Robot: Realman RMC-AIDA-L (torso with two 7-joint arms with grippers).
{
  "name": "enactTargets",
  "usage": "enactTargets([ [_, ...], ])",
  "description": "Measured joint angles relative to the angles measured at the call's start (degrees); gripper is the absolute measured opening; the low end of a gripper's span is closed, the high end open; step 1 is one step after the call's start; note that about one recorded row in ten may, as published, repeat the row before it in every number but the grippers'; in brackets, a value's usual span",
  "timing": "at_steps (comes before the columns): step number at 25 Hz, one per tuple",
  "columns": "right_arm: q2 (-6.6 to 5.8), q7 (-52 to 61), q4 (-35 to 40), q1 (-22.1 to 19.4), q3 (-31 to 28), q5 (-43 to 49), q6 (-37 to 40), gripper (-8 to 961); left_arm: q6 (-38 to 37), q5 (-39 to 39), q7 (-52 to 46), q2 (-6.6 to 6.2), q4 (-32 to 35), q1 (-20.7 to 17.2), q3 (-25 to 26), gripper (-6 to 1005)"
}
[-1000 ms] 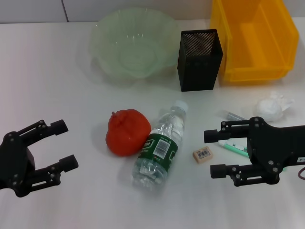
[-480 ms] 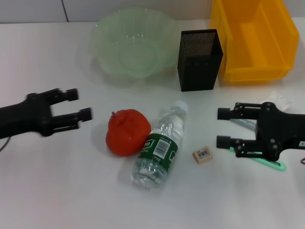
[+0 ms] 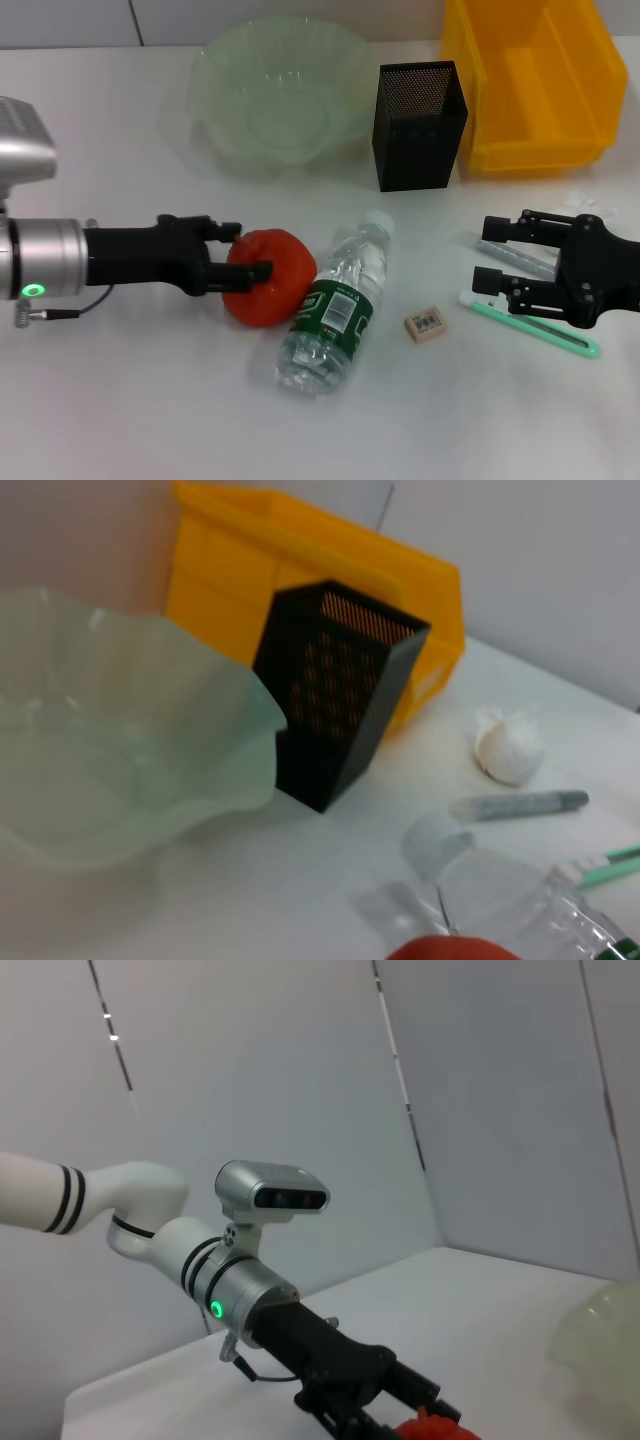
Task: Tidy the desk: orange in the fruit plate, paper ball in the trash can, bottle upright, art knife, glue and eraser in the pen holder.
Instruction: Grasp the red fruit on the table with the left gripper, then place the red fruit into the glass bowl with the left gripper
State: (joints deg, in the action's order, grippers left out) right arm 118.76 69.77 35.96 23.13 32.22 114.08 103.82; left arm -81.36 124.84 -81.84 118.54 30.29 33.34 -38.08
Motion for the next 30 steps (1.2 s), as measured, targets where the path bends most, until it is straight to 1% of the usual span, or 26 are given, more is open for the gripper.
enactTargets([
  [1, 0.0, 0.0, -0.24, 0.01, -0.01, 0.0, -0.51, 654, 1.41, 0.24, -0.34, 0.0, -1.13, 0.8, -1.63, 685],
  [2, 0.0, 0.0, -0.24, 0.01, -0.01, 0.0, -0.51, 653, 1.41, 0.24, -0.34, 0.0, -1.13, 0.8, -1.63, 681],
  [3, 0.0, -0.01, -0.25, 0.12, -0.03, 0.0, -0.99, 652, 2.57, 0.11, -0.63, -0.03, -1.39, 1.02, -2.77, 677],
  [8, -0.02, -0.07, -0.32, 0.38, -0.05, 0.01, -1.57, 648, 2.7, -0.51, -0.3, 0.02, -1.42, 0.7, -2.86, 659],
  [11, -0.02, -0.08, -0.36, 0.79, -0.05, 0.01, -1.96, 646, 2.65, -0.69, -0.4, 0.03, -1.42, 0.53, -2.67, 453],
  [20, 0.08, -0.08, -0.37, 1.01, -0.05, 0.01, -2.61, 639, 1.59, -1.77, -0.24, 0.01, -1.31, -0.01, -2.52, 295],
  [21, 0.12, -0.08, -0.37, 1.01, -0.06, 0.01, -2.61, 638, -0.46, -3.21, -0.21, -0.13, -0.79, -0.39, -2.52, 277],
  [22, 0.12, -0.08, -0.37, 1.01, -0.06, 0.01, -2.61, 638, -0.46, -3.21, -0.21, -0.13, -0.79, -0.39, -2.52, 260],
  [23, 0.14, -0.08, -0.37, 0.92, -0.05, -0.01, -2.62, 637, -3.12, -5.33, -0.28, -0.31, 0.14, -0.79, -2.5, 242],
  [24, 0.14, -0.08, -0.37, 0.92, -0.05, -0.01, -2.62, 636, -4.19, -6.41, -0.37, -0.38, 0.66, -0.91, -2.47, 231],
  [25, 0.14, -0.08, -0.37, 0.87, -0.05, -0.09, -2.62, 635, -5.95, -8.47, -0.6, -0.5, 1.83, -1.14, -2.43, 220],
  [26, 0.15, -0.08, -0.37, 0.78, -0.05, -0.34, -2.63, 635, -8.18, -13.74, -1.56, -0.63, 5.03, -1.4, -2.32, 210],
  [27, 0.15, -0.08, -0.37, 0.78, -0.05, -0.34, -2.63, 634, -8.18, -13.74, -1.56, -0.63, 5.03, -1.4, -2.32, 199],
  [28, 0.16, -0.19, -0.71, 0.77, -0.07, -0.64, -2.72, 633, -8.13, -16.06, -2.03, -0.67, 6.43, -1.37, -2.27, 188],
  [29, 0.16, -0.47, -1.32, 0.81, -0.18, -0.75, -2.75, 632, -4.72, -19.58, -2.76, -0.65, 7.92, -0.25, -2.26, 181],
  [30, 0.13, -0.69, -1.85, 0.91, -0.45, -0.8, -2.81, 632, -4.72, -19.58, -2.76, -0.65, 7.92, -0.25, -2.26, 174],
])
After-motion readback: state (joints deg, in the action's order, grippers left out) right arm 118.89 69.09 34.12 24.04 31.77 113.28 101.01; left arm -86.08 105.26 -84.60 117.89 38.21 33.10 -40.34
